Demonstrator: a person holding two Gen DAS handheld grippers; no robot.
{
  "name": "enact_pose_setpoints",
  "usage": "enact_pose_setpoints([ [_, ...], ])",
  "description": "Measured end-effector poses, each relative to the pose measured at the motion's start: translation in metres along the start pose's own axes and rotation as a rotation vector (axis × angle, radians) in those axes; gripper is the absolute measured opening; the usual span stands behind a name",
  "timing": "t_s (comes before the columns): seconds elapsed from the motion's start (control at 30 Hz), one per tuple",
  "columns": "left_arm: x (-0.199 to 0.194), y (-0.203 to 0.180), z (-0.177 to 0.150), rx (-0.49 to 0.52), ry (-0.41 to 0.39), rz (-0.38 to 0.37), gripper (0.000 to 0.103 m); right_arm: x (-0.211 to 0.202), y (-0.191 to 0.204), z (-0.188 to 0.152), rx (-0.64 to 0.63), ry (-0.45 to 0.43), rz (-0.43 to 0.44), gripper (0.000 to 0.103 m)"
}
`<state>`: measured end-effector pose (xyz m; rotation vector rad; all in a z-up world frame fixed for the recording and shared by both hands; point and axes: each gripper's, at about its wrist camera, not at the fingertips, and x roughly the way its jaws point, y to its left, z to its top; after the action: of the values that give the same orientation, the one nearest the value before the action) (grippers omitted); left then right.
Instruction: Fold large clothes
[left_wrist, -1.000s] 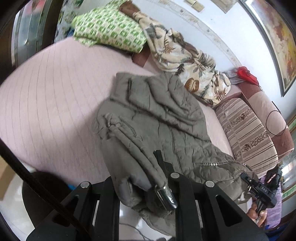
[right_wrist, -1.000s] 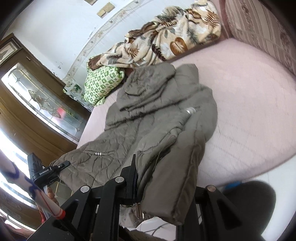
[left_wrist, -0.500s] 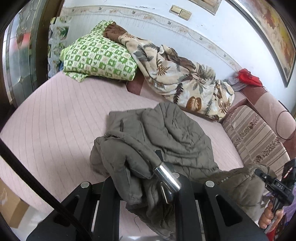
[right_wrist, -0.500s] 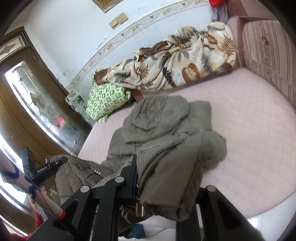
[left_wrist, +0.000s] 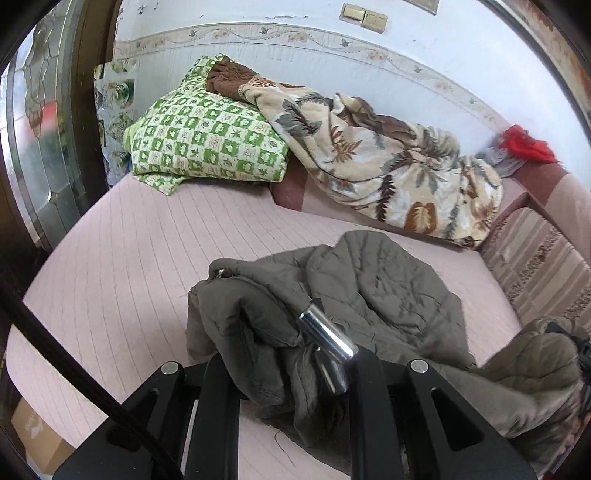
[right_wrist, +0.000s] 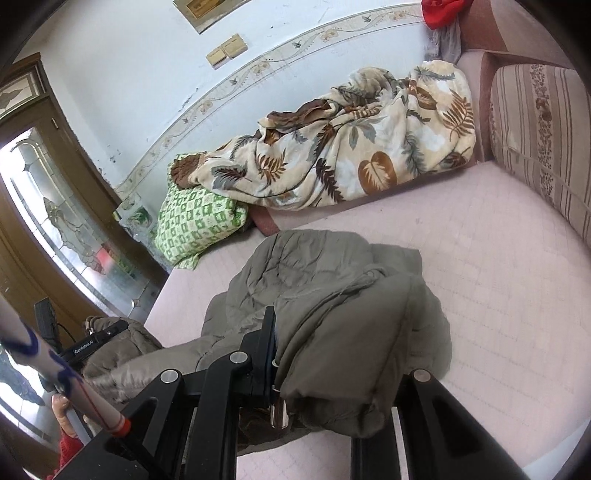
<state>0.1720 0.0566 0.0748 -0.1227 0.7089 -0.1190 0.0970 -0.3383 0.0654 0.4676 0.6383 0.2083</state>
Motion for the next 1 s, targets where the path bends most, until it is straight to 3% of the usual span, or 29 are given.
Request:
enact_pose_setpoints([
  [0.57, 0.083, -0.008, 0.045, 0.001, 0.072, 0.108, 0.016, 0.089, -0.011, 0.059, -0.014, 0.040, -0.131, 0.020],
  [1.0, 0.179, 0.018, 0.081, -0.117, 0.203, 0.130, 0.016, 0.159, -0.035, 0.086, -0.015, 0.090, -0.236, 0.020],
])
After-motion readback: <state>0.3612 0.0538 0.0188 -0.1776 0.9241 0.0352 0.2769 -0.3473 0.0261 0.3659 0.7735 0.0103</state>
